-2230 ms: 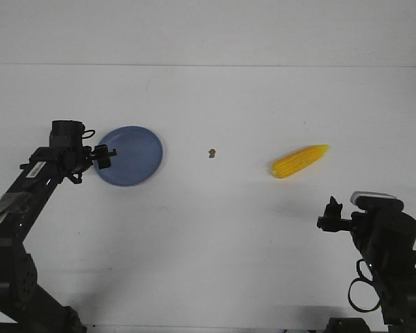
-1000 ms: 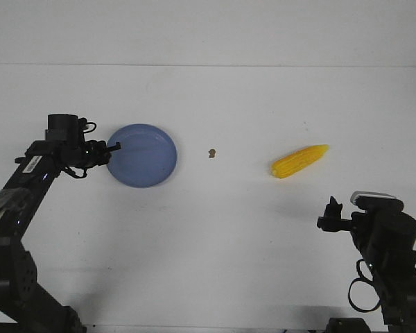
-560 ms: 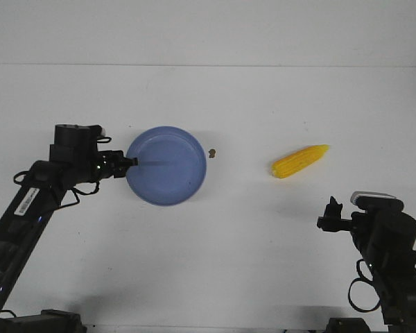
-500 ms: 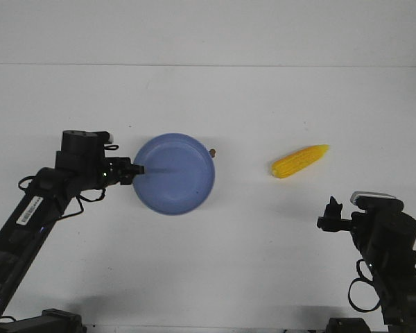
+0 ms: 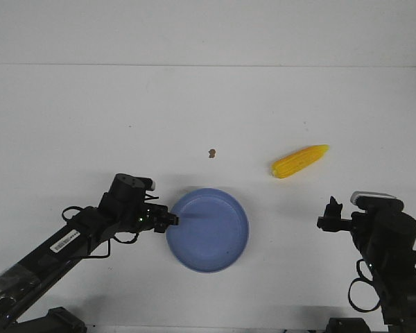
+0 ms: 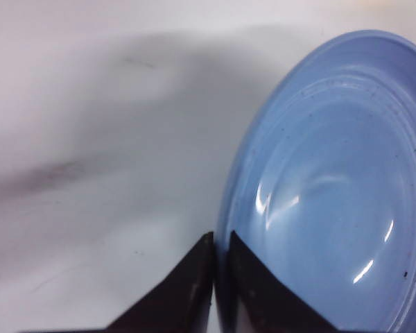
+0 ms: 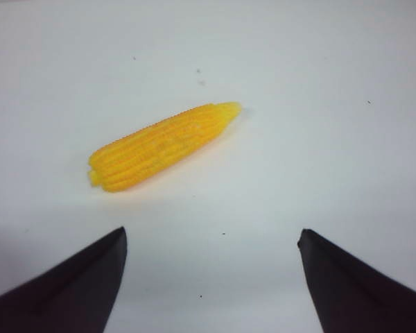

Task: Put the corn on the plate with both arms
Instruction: 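Grip the plate rim with the left gripper and drag it toward the table center, then release the plate and pull the left gripper back, then reach the right gripper to the yellow corn and grasp it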

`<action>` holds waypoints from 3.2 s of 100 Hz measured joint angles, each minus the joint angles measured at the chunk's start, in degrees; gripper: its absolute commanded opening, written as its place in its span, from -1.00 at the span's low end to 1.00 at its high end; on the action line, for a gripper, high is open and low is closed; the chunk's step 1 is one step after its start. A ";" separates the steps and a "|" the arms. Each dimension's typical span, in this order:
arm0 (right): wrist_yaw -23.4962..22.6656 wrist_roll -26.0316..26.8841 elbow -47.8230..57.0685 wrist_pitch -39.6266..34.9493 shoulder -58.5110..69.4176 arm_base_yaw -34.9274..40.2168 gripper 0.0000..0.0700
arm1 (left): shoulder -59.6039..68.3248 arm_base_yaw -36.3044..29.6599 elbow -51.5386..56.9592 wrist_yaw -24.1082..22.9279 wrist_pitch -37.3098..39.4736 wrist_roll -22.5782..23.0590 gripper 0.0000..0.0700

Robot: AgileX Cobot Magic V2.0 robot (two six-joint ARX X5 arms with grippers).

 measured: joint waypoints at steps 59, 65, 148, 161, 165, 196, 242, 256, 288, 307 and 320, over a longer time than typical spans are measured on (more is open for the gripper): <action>0.00 0.00 0.00 -0.02 0.00 0.00 0.50 | 3.48 -0.11 -3.91 -3.26 3.34 -1.40 -0.99; 0.00 0.00 0.00 0.00 0.00 0.00 0.50 | 4.83 -0.13 -3.91 -3.28 3.96 -1.40 -0.99; 0.00 0.00 0.00 0.00 0.00 0.00 0.50 | 3.39 -0.87 -3.91 -3.26 6.34 -1.25 0.25; 0.00 0.00 0.00 0.00 0.00 0.00 0.50 | -1.27 0.42 -3.91 -4.57 6.32 0.79 0.36; 0.00 0.00 0.00 -0.02 0.00 0.00 0.50 | -2.99 1.20 -3.91 -5.64 6.23 1.79 0.36; -0.11 0.09 0.00 0.00 0.00 0.00 0.50 | -19.10 10.08 -3.91 -20.76 1.09 13.97 0.36; -4.81 9.60 0.76 12.52 14.71 0.00 0.51 | -26.86 16.74 -3.91 -24.41 -2.12 18.58 0.36; -4.81 12.28 5.57 14.84 25.42 0.00 0.61 | -26.86 16.74 -3.91 -24.41 -2.14 18.62 0.36; -4.57 14.73 20.61 16.04 47.93 0.00 0.72 | -26.86 16.74 -3.91 -24.41 -2.14 18.62 0.36; -4.57 17.05 25.14 16.20 56.39 0.00 0.72 | -26.86 16.74 -3.91 -24.39 -2.14 18.62 0.36; -4.59 18.34 25.59 16.06 60.33 0.00 0.72 | -26.86 16.74 -3.91 -24.41 -2.14 18.62 0.36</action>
